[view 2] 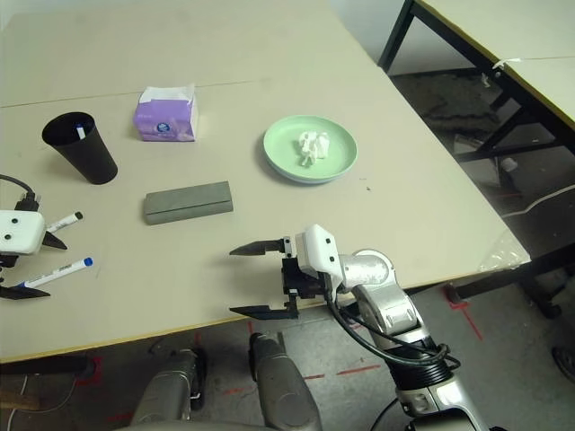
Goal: Organize and tidy the items on the table.
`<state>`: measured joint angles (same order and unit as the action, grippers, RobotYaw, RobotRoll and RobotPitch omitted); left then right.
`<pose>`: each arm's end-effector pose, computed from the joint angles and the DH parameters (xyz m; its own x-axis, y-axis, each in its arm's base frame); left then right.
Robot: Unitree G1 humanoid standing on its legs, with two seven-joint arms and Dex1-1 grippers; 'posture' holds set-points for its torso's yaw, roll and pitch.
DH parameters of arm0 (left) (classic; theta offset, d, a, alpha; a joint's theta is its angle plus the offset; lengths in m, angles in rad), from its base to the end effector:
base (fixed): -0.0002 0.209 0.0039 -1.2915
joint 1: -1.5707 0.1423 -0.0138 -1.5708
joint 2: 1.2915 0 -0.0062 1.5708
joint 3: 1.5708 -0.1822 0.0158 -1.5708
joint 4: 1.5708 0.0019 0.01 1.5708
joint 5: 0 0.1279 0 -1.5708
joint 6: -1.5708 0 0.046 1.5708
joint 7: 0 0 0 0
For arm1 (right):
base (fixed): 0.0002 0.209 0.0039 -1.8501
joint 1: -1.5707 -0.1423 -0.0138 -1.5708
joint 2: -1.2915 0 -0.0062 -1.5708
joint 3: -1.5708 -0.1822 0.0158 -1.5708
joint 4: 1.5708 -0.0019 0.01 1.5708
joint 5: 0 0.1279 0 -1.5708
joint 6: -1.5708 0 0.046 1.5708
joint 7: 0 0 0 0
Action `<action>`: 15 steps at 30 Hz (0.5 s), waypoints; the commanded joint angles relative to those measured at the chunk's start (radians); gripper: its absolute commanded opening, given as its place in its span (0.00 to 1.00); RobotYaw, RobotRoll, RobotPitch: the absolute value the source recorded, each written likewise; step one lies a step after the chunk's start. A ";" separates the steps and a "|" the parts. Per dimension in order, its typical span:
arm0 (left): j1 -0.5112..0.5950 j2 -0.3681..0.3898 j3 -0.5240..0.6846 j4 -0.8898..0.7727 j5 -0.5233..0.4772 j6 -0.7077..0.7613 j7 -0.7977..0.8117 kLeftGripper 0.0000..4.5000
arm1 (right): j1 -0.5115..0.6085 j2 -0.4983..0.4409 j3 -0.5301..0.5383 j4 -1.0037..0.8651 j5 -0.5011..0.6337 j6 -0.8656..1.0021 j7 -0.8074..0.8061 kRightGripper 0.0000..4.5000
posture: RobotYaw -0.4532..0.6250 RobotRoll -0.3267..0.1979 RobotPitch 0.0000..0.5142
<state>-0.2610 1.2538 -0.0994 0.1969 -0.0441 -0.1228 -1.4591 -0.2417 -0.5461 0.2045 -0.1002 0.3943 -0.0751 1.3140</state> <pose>0.2198 0.3324 0.2072 0.2281 -0.3535 -0.9072 0.9706 0.0088 0.2406 0.2294 -0.1910 0.1212 -0.0100 0.9929 -0.1181 -0.9479 -0.0471 -0.3152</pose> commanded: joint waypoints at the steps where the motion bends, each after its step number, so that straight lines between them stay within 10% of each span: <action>1: 0.014 -0.025 -0.006 0.001 0.026 -0.006 0.034 0.99 | 0.002 -0.007 0.004 -0.028 0.001 0.013 -0.004 1.00 | 0.26 0.62 0.43; 9: 0.016 -0.075 -0.006 0.018 0.050 0.000 0.099 0.99 | 0.007 -0.011 0.005 -0.052 0.005 0.033 -0.018 1.00 | 0.26 0.62 0.44; 15: -0.002 -0.105 0.003 0.029 0.048 0.016 0.091 0.63 | -0.001 -0.010 0.004 -0.053 0.004 0.040 -0.022 1.00 | 0.26 0.62 0.43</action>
<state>-0.2598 1.1777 -0.0825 0.2086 -0.0043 -0.1176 -1.3988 -0.2419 -0.5523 0.2046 -0.1385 0.3953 -0.0419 1.2911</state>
